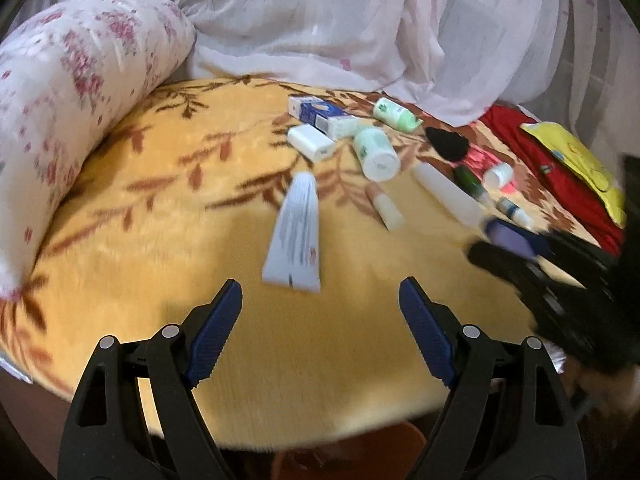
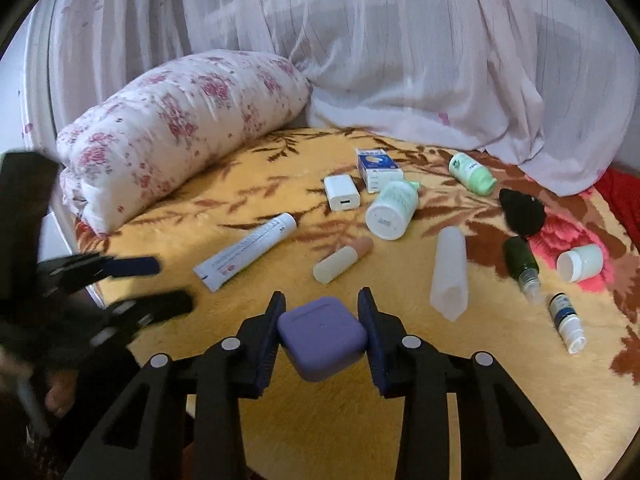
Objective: Collect trash
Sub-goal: 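Grasp the white ointment tube with the left tool while the right tool grasps the purple eraser, then drop the tube and eraser into the orange bin with both tools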
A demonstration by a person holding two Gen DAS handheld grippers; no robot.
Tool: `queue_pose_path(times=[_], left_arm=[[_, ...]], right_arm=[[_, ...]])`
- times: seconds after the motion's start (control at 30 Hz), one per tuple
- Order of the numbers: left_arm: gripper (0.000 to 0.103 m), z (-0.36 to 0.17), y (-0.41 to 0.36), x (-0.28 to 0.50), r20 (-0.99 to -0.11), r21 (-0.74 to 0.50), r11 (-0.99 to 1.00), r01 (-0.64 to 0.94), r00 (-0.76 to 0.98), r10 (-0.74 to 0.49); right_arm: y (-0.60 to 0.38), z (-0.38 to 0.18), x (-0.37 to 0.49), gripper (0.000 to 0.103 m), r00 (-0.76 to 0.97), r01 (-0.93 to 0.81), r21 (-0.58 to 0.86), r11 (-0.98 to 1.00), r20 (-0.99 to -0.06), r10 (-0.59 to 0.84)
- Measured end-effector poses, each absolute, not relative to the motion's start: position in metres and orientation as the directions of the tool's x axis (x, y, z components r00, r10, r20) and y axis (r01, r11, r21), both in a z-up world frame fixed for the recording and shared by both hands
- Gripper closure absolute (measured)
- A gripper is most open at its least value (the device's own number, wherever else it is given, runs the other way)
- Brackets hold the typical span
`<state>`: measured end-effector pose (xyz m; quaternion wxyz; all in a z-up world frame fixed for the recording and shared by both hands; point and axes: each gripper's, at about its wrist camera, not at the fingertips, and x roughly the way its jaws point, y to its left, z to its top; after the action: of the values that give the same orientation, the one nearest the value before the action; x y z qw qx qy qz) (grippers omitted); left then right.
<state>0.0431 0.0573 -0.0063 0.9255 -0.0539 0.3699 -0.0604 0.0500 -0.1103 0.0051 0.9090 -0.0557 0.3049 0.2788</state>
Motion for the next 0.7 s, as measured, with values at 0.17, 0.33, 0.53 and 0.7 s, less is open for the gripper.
queue_pose_path(times=[0.17,0.33,0.53,0.7], left_arm=[[0.024,-0.009,0.054,0.079,-0.679,-0.089,0.995,0.045,0.728,-0.094],[0.040,-0.027,0.051,0.113,-0.732,-0.039,0.999,0.027,0.680,-0.047],[0.070,-0.035,0.054,0.118,-0.736,-0.027,0.999,0.030,0.676,-0.040],[0.070,-0.026,0.059,0.095,-0.714,-0.048,0.998,0.029,0.698,-0.055]], right_arm=[[-0.116,0.009,0.037,0.065,0.662,-0.548,0.070,0.834,-0.573,0.483],[-0.122,0.009,0.029,0.065,0.656,-0.559,0.080,0.825,-0.566,0.499],[-0.127,0.007,0.027,0.065,0.654,-0.554,0.098,0.827,-0.563,0.505],[-0.127,0.006,0.021,0.065,0.650,-0.556,0.105,0.824,-0.563,0.510]])
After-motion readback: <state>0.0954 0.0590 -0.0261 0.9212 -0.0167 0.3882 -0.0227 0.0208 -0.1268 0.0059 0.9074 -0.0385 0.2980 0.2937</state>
